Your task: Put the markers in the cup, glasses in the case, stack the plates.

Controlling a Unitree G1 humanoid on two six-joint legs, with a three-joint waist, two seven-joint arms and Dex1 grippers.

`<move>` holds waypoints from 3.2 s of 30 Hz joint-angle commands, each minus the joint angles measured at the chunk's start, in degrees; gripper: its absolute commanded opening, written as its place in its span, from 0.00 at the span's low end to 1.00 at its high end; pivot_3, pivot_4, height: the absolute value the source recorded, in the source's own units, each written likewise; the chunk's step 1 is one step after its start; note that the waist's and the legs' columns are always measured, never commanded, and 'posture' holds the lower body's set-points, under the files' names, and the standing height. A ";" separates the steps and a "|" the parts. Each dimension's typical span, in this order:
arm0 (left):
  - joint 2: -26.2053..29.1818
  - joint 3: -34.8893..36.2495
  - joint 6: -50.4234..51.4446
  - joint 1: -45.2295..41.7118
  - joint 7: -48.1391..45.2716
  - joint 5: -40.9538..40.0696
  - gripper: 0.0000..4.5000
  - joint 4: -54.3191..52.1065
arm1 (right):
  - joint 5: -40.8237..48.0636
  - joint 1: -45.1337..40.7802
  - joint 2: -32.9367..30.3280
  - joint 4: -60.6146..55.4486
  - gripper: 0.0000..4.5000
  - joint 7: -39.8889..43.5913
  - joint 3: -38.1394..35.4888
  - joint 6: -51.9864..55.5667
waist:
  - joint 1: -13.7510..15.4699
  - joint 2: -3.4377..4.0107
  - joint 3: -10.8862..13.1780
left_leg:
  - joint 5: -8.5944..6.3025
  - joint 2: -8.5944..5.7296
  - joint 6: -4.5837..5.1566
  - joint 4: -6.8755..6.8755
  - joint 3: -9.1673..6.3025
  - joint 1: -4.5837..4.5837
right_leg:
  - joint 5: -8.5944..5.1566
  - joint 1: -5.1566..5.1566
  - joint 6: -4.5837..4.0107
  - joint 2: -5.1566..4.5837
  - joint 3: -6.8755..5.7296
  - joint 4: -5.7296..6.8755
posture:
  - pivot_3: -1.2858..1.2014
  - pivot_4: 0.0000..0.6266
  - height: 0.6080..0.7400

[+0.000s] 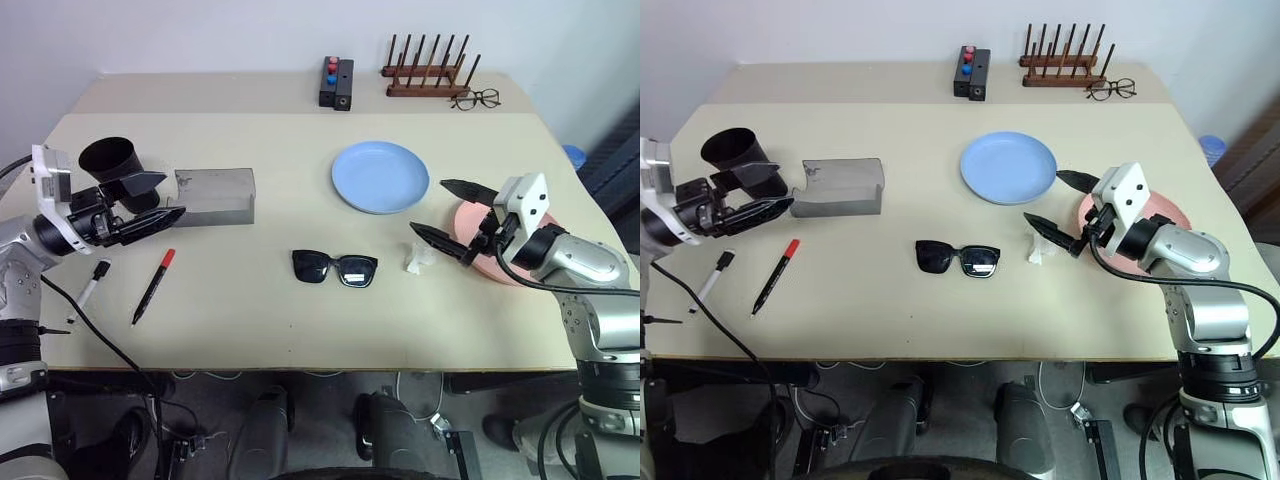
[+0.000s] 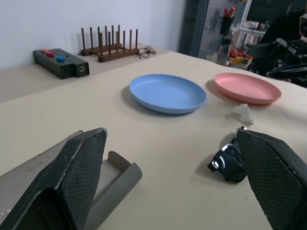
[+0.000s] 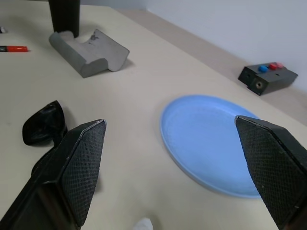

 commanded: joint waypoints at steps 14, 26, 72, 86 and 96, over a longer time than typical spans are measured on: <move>2.18 3.44 -1.25 0.19 1.77 -0.69 0.99 -1.68 | 0.04 -4.43 1.18 3.68 0.98 1.45 0.39 -4.33 | 0.00 0.00 0.00 | 0.00 0.02 0.00 -0.13 0.10 -0.07 | 0.22 0.05 0.08 0.05 0.01 -0.39 | 0.52 0.24 1.00; 5.43 6.25 -0.57 8.54 8.31 2.56 0.99 -3.99 | 10.69 -3.19 0.31 -1.88 0.98 10.12 0.05 1.47 | -0.11 0.01 0.01 | 0.00 0.08 0.00 -0.20 0.12 -0.04 | 0.22 0.03 0.06 0.07 0.05 -0.40 | 0.52 0.24 1.00; 21.66 -33.98 33.19 -19.15 5.87 31.54 0.99 26.38 | 13.78 -4.88 2.84 -9.11 0.98 5.86 5.53 15.85 | -0.81 -0.39 -0.02 | 0.02 0.28 -0.01 -0.56 0.80 -0.04 | 0.30 -0.33 0.01 0.14 0.35 -0.44 | 0.52 0.24 1.00; 12.82 -38.48 25.63 -29.37 3.28 41.79 0.94 43.42 | 13.42 -4.36 2.86 -9.29 0.98 5.27 5.00 14.77 | -1.00 -0.66 -0.01 | 0.03 0.32 0.00 -0.53 1.06 -0.01 | 0.44 -0.35 0.28 0.12 0.51 -0.42 | 0.52 0.24 1.00; 11.65 -37.73 24.62 -27.91 2.03 44.24 0.01 45.42 | 12.69 -4.64 2.93 -8.47 0.98 5.32 4.89 13.85 | -1.00 -0.66 -0.02 | 0.03 0.32 0.01 -0.46 1.18 0.03 | 0.48 -0.34 0.35 0.11 0.62 -0.37 | 0.52 0.24 1.00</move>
